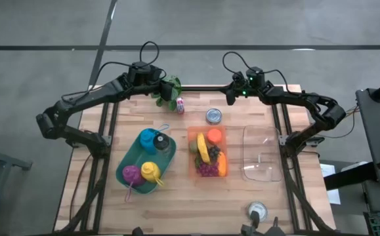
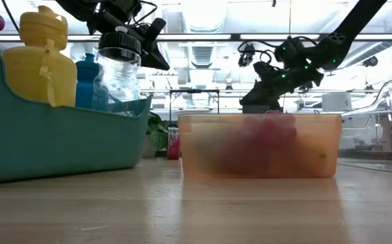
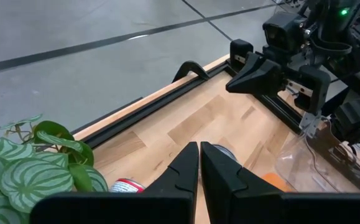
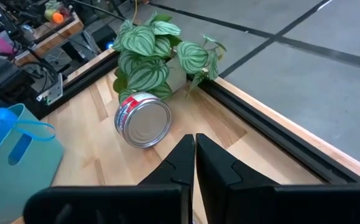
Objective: Pick & Place Food Item
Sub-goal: Put the red tuna can into the transparent bin
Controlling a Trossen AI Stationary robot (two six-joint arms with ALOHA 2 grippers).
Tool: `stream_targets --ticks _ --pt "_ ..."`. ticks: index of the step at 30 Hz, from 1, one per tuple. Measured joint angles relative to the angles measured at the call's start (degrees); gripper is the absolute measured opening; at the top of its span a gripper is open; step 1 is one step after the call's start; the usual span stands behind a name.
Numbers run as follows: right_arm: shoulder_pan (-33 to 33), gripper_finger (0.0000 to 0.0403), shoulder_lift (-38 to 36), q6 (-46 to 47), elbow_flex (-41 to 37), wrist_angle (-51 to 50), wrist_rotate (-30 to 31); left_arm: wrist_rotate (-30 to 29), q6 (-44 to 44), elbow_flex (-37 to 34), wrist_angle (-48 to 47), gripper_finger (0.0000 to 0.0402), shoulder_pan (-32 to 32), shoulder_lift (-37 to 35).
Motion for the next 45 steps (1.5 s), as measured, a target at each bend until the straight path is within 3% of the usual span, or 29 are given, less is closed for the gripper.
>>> stream_targets --ticks 21,37,42,45 --pt "0.00 0.0012 0.02 0.87 0.00 0.07 0.01 0.26 -1.36 0.00 -0.01 0.0022 -0.01 0.00" --pt "0.01 0.0012 0.09 0.87 0.00 0.08 0.03 2.59 -17.92 0.00 -1.33 0.0022 -1.67 0.00" --pt "0.00 0.0012 0.09 0.87 0.00 0.08 0.05 4.78 -31.46 0.00 -5.21 0.0022 -1.96 0.00" --pt "0.02 0.0012 0.09 0.87 0.02 0.09 0.05 4.92 -33.20 0.00 -4.80 0.0022 -1.92 0.00"
